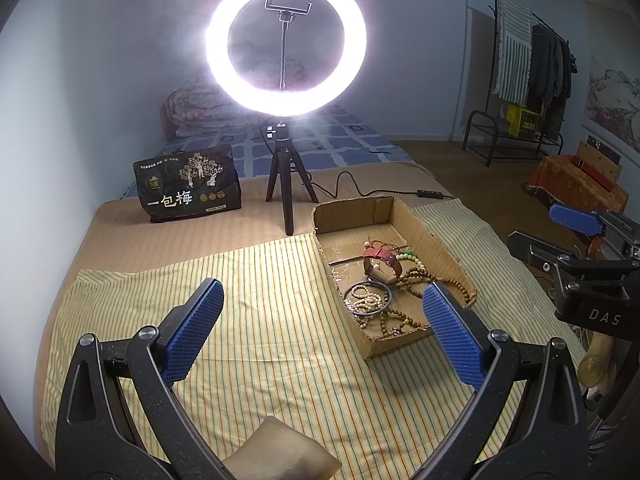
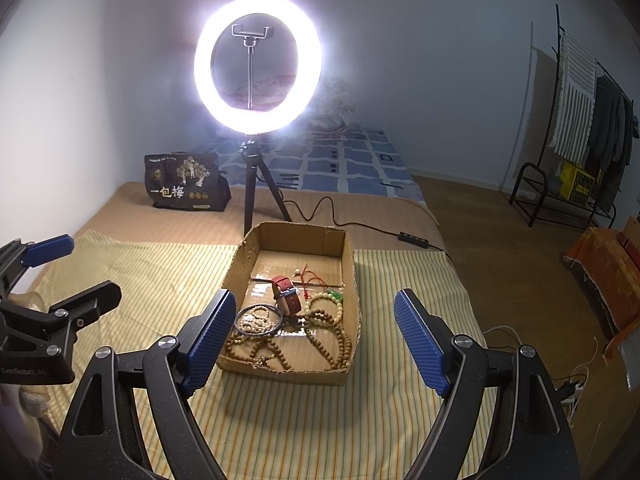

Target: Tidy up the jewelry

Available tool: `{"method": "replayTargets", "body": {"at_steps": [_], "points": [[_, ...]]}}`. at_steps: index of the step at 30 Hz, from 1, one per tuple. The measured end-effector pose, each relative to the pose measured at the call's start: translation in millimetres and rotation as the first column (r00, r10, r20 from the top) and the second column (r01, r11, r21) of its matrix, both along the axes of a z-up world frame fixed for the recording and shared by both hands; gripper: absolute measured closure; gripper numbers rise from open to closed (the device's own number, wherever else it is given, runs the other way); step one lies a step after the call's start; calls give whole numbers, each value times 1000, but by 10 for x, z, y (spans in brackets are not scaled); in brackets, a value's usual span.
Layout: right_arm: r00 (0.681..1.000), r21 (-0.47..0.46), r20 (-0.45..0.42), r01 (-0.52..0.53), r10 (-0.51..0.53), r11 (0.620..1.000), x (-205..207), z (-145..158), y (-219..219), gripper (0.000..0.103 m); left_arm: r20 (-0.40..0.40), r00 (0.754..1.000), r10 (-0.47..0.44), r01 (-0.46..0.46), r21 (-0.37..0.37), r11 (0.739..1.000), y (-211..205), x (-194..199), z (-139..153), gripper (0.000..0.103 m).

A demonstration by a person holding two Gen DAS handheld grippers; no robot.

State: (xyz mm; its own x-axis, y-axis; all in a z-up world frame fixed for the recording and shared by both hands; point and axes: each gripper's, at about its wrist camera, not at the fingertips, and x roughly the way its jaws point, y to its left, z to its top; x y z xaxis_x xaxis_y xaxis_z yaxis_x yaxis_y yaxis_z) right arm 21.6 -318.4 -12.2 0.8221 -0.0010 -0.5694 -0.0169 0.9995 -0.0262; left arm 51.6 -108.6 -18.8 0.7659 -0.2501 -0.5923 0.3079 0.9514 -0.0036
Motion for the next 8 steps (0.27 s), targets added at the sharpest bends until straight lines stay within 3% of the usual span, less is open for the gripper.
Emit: {"method": "replayTargets", "body": {"at_steps": [8], "points": [[1000,-6,-2,-9,9,1000,-3,-21,-4,22,31,1000,2,-2,5,1000,-15,-69,-3,2]]}}
